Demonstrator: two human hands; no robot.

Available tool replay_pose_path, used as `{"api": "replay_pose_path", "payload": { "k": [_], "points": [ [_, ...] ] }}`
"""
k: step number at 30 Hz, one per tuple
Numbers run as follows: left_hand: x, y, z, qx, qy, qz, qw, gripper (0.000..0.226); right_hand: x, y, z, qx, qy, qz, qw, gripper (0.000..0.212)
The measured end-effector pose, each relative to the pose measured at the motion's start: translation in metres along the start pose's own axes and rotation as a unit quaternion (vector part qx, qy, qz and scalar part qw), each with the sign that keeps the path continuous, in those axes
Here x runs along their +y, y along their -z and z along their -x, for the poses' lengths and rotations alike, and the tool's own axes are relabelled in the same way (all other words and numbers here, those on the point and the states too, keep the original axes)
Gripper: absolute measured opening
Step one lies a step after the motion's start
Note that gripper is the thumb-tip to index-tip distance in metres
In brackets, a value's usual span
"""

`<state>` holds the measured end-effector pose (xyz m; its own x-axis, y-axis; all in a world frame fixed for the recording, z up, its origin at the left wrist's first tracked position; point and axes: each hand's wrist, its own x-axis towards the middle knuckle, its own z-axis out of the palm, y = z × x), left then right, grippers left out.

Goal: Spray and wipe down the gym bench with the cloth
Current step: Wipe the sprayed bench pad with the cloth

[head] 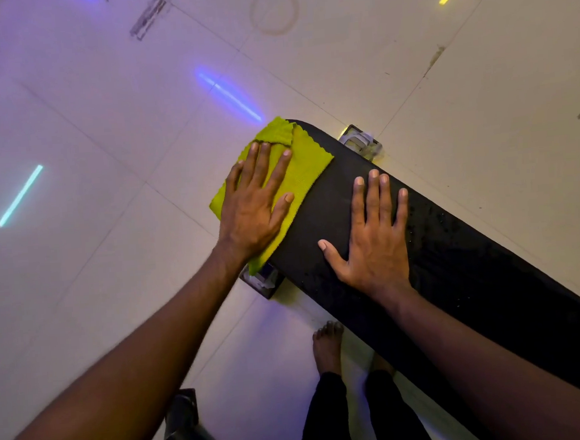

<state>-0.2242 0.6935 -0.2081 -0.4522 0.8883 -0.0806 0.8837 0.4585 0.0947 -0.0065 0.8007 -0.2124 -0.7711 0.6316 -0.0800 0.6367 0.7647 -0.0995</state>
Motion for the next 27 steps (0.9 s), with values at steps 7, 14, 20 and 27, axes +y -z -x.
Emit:
{"api": "replay_pose_path", "payload": {
  "k": [7, 14, 20, 27],
  "points": [
    [0.046, 0.012, -0.053, -0.029, -0.006, 0.004, 1.0, 0.072, -0.001, 0.001, 0.001, 0.008, 0.002, 0.001, 1.0, 0.111],
    [0.02, 0.014, -0.034, -0.005, 0.046, 0.03, 0.998, 0.071, 0.001, 0.004, 0.001, -0.003, 0.006, -0.007, 1.0, 0.11],
    [0.076, 0.006, 0.009, -0.024, 0.057, 0.004, 0.998, 0.079, 0.038, 0.006, 0.028, -0.003, 0.052, -0.014, 0.999, 0.105],
    [0.057, 0.016, -0.055, -0.023, -0.026, -0.003, 0.999, 0.07, 0.067, 0.003, 0.057, -0.002, -0.005, -0.006, 1.0, 0.106]
  ]
}}
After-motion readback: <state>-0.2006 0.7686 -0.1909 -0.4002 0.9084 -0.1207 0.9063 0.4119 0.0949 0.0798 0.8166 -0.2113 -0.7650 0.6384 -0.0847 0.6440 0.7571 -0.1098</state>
